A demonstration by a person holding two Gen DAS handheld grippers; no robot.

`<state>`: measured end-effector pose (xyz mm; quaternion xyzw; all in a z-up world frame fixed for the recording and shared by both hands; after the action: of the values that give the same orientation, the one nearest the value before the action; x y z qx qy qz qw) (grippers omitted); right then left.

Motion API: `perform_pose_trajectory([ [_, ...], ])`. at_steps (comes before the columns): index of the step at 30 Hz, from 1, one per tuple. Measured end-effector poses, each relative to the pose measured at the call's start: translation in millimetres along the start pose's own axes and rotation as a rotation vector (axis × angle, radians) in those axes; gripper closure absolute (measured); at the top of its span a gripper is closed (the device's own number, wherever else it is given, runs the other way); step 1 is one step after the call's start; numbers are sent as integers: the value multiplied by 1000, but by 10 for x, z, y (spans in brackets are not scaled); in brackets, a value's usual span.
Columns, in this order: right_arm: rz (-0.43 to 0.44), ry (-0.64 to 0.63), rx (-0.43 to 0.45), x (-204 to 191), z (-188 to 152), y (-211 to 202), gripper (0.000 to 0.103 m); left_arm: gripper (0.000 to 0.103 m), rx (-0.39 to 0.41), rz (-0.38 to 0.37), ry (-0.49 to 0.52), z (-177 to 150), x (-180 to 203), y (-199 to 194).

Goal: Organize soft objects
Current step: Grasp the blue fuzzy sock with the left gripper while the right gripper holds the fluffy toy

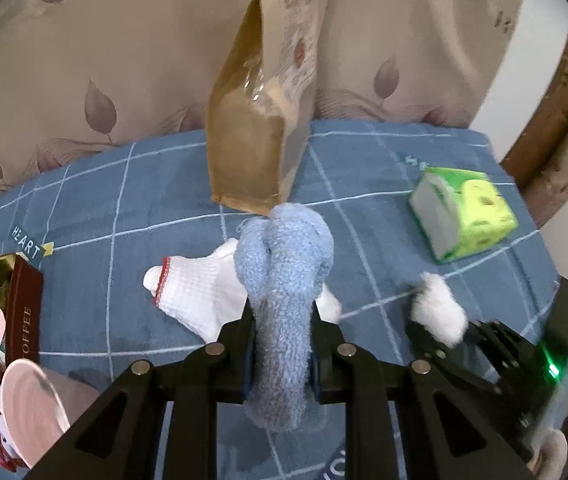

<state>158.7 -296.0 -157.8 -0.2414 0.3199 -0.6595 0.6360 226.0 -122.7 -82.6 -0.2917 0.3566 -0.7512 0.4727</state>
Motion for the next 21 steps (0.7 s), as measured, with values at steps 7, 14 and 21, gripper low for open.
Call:
perform_pose_trajectory([
  [7,-8,-7,0,-5,-11,5,68,83,37,-15,-8,-59,-33,-369],
  [14,-9,-8,0,-5,-16,8,68,82,76,11,-11,-96,-202,-748],
  [21,-12,-10,0,-13,-20,13,68,82,114,93,-37,-89,-608,-1076],
])
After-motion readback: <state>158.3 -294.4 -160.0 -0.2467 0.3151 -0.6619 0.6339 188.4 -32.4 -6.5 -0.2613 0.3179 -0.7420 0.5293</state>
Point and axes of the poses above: each gripper's, at about its wrist camera, not at the fingertips, and y roughly the way its jaws point, x to its right, z to its top, the point moved 6 cm from there along y, roughly the way its jaws point, and after that the axes turned 3 degrees about x, right-handed, at the moved point
